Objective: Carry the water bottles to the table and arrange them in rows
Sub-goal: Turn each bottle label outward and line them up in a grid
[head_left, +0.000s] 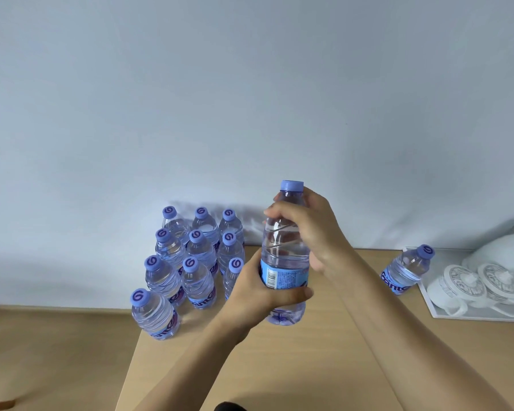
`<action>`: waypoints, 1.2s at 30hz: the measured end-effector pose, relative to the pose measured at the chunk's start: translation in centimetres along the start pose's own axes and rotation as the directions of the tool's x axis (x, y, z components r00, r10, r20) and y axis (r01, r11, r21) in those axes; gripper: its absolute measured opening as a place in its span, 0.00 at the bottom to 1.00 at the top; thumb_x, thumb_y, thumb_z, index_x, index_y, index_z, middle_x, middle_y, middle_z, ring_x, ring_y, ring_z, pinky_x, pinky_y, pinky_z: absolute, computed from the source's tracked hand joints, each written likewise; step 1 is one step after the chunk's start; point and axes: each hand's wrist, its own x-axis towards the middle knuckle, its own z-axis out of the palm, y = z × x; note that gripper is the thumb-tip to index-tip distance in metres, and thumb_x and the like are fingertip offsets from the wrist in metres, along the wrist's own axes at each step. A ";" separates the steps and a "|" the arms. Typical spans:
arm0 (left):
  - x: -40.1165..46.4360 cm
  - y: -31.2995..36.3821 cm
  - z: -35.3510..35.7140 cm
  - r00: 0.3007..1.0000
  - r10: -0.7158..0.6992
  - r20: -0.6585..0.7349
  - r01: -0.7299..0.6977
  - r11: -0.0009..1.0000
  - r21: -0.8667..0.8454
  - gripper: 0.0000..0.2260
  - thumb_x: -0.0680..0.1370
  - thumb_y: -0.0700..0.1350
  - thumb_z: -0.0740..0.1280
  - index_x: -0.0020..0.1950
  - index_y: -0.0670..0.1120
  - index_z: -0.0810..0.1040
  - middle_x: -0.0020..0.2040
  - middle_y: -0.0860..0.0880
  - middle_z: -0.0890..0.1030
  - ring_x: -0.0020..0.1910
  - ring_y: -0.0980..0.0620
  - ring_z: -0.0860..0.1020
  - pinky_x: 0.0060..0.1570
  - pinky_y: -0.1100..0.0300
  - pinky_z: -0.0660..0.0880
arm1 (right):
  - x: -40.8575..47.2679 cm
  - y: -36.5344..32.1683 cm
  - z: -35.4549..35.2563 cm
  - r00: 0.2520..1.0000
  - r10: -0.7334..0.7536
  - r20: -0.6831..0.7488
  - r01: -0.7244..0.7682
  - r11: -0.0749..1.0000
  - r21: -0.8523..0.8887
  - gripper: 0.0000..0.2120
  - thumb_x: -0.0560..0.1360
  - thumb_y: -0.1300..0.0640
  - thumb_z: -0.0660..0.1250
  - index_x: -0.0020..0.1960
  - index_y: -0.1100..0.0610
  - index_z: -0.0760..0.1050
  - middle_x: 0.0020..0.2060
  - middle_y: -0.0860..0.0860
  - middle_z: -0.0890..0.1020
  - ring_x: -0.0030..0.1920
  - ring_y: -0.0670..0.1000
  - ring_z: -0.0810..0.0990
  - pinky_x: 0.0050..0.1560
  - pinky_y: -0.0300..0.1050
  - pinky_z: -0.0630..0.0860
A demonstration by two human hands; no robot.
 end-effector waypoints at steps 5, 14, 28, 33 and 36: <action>-0.1 0.7 -0.8 0.987 -0.015 0.158 0.036 0.991 -0.131 0.29 0.63 0.43 0.78 0.60 0.36 0.73 0.47 0.41 0.81 0.46 0.45 0.80 0.47 0.55 0.76 | 0.8 -0.4 -1.0 0.988 0.065 0.141 -0.099 0.962 0.256 0.07 0.58 0.62 0.72 0.35 0.55 0.79 0.34 0.55 0.81 0.37 0.59 0.83 0.38 0.48 0.80; 0.6 1.1 -0.9 0.999 -0.030 0.033 0.033 0.993 -0.111 0.31 0.60 0.46 0.80 0.59 0.39 0.75 0.47 0.44 0.83 0.45 0.46 0.82 0.48 0.53 0.79 | 1.2 -0.5 -0.5 0.997 -0.010 0.075 0.003 0.996 0.085 0.13 0.66 0.57 0.74 0.48 0.57 0.76 0.42 0.55 0.84 0.42 0.56 0.84 0.42 0.49 0.82; 1.2 2.2 -1.8 0.997 -0.034 0.072 0.038 0.998 -0.052 0.29 0.59 0.45 0.81 0.57 0.41 0.78 0.48 0.43 0.84 0.45 0.47 0.82 0.46 0.57 0.79 | 1.4 -1.0 0.7 0.998 -0.059 -0.019 0.059 0.997 0.042 0.10 0.61 0.65 0.72 0.40 0.56 0.77 0.34 0.54 0.80 0.33 0.52 0.79 0.34 0.43 0.77; 1.0 2.3 -2.3 0.977 -0.041 0.210 0.076 0.983 -0.165 0.27 0.63 0.42 0.78 0.59 0.36 0.76 0.52 0.38 0.81 0.52 0.41 0.79 0.56 0.45 0.76 | 1.9 -1.3 0.0 0.994 -0.030 0.101 0.015 0.988 0.151 0.09 0.60 0.62 0.70 0.37 0.51 0.80 0.39 0.52 0.84 0.43 0.59 0.83 0.47 0.53 0.78; 0.9 2.3 -2.3 0.980 -0.031 0.196 0.065 0.984 -0.168 0.25 0.63 0.42 0.77 0.57 0.36 0.77 0.52 0.37 0.81 0.52 0.39 0.78 0.54 0.45 0.76 | 1.8 -1.1 -0.2 0.990 -0.059 0.126 0.036 0.983 0.178 0.09 0.61 0.63 0.70 0.39 0.52 0.80 0.40 0.53 0.84 0.43 0.60 0.84 0.51 0.59 0.79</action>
